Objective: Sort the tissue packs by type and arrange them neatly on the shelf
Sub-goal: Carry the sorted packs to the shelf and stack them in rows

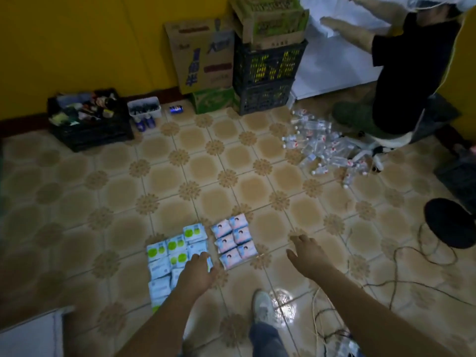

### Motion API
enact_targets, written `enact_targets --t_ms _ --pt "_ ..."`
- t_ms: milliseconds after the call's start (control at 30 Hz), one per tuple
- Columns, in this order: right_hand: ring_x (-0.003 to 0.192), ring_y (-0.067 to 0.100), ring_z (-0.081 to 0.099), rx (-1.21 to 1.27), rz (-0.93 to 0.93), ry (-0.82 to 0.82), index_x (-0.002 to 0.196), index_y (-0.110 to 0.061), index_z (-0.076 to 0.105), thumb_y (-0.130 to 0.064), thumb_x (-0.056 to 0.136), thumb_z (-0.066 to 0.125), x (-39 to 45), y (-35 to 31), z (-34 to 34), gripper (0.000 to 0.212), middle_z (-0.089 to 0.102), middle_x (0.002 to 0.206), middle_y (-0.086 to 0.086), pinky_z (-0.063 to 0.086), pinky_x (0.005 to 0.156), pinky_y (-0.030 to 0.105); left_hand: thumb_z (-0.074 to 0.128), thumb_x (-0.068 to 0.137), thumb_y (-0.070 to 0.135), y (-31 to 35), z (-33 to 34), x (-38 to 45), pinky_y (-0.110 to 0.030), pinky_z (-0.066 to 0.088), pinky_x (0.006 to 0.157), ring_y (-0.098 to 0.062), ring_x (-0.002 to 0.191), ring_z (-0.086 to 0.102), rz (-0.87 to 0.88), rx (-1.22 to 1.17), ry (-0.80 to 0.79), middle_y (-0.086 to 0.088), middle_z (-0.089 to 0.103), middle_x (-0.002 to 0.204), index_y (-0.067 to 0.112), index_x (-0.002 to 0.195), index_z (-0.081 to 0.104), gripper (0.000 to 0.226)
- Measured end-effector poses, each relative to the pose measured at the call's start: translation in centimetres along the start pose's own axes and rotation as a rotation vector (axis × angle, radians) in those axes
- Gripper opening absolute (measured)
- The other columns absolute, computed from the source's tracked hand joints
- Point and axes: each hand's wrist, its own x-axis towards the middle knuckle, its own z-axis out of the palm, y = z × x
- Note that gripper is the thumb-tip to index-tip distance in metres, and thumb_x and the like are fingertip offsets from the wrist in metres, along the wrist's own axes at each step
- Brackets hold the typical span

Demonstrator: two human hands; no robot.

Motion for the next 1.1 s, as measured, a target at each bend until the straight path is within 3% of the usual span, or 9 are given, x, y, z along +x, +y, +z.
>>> enact_targets --t_ms 333,500,667,833,933,967,1000,1033,1100 --pt "0.134 0.027 0.041 0.106 -0.079 -0.134 0.149 -0.017 0.035 -0.038 0.102 0.04 12.7 5.2 4.3 0.052 0.043 0.146 0.008 0.037 0.106 0.034 0.056 0.097 0.033 4.1 9.1 9.3 -0.032 0.04 0.104 -0.027 0.128 0.05 -0.266 -0.255 -0.012 -0.013 0.048 0.141 0.01 0.144 0.041 0.054" --pt "0.124 0.025 0.052 0.281 -0.009 -0.185 0.144 -0.018 0.042 -0.029 0.1 0.045 21.6 5.6 13.5 0.045 0.054 0.138 0.007 0.043 0.102 0.033 0.057 0.096 0.025 0.3 15.9 17.9 -0.031 0.04 0.1 -0.028 0.126 0.052 -0.357 -0.378 -0.021 -0.012 0.053 0.138 0.008 0.139 0.046 0.047" --pt "0.119 0.026 0.056 0.379 0.089 -0.192 0.143 -0.016 0.044 -0.027 0.097 0.055 31.6 6.7 26.9 0.049 0.056 0.135 0.008 0.043 0.102 0.034 0.052 0.099 0.023 -6.3 25.9 28.6 -0.034 0.044 0.101 -0.029 0.128 0.052 -0.455 -0.481 -0.081 -0.012 0.051 0.141 0.009 0.145 0.041 0.049" --pt "0.123 0.032 0.053 0.393 0.115 -0.199 0.147 -0.016 0.039 -0.032 0.093 0.062 43.1 6.8 40.8 0.061 0.052 0.138 0.018 0.038 0.106 0.036 0.051 0.1 0.035 -13.3 37.6 40.1 -0.038 0.047 0.096 -0.035 0.121 0.057 -0.503 -0.589 -0.102 -0.018 0.057 0.132 0.004 0.139 0.046 0.05" --pt "0.13 0.033 0.048 0.541 0.183 -0.216 0.153 -0.014 0.027 -0.043 0.09 0.065 49.5 6.1 47.3 0.079 0.046 0.145 0.019 0.037 0.107 0.036 0.056 0.077 0.078 -17.1 44.6 47.7 -0.05 0.053 0.094 -0.045 0.112 0.061 -0.498 -0.727 -0.005 -0.025 0.063 0.123 0.012 0.138 0.048 0.09" --pt "0.129 0.033 0.048 0.644 0.231 -0.241 0.154 -0.013 0.022 -0.046 0.089 0.066 50.9 5.5 48.6 0.085 0.044 0.146 0.018 0.039 0.106 0.037 0.061 0.072 0.08 -17.9 46.3 49.4 -0.056 0.054 0.09 -0.051 0.106 0.061 -0.508 -0.815 0.024 -0.03 0.063 0.119 0.015 0.13 0.054 0.087" --pt "0.123 0.031 0.053 0.763 0.306 -0.268 0.152 -0.01 0.022 -0.046 0.088 0.067 52.0 5.2 49.9 0.086 0.046 0.144 0.017 0.045 0.1 0.037 0.068 0.077 0.068 -18.0 47.0 50.4 -0.055 0.056 0.082 -0.053 0.103 0.061 -0.513 -0.914 0.053 -0.033 0.063 0.114 0.015 0.12 0.059 0.068" --pt "0.109 0.025 0.061 0.886 0.37 -0.298 0.146 -0.007 0.033 -0.043 0.089 0.067 52.6 4.8 50.8 0.076 0.052 0.136 0.016 0.051 0.087 0.031 0.072 0.084 0.052 -17.8 47.1 50.8 -0.045 0.058 0.072 -0.05 0.099 0.063 -0.511 -1.013 0.07 -0.031 0.066 0.111 0.014 0.112 0.063 0.049" --pt "0.073 0.011 0.065 1.023 0.401 -0.352 0.111 -0.006 0.06 -0.031 0.091 0.067 52.5 4.3 51.9 0.034 0.065 0.105 0.011 0.05 0.055 0.018 0.072 0.086 0.045 -17.1 46.8 51.1 -0.028 0.057 0.055 -0.03 0.077 0.073 -0.545 -1.187 0.051 -0.02 0.074 0.1 0.012 0.108 0.069 0.04"
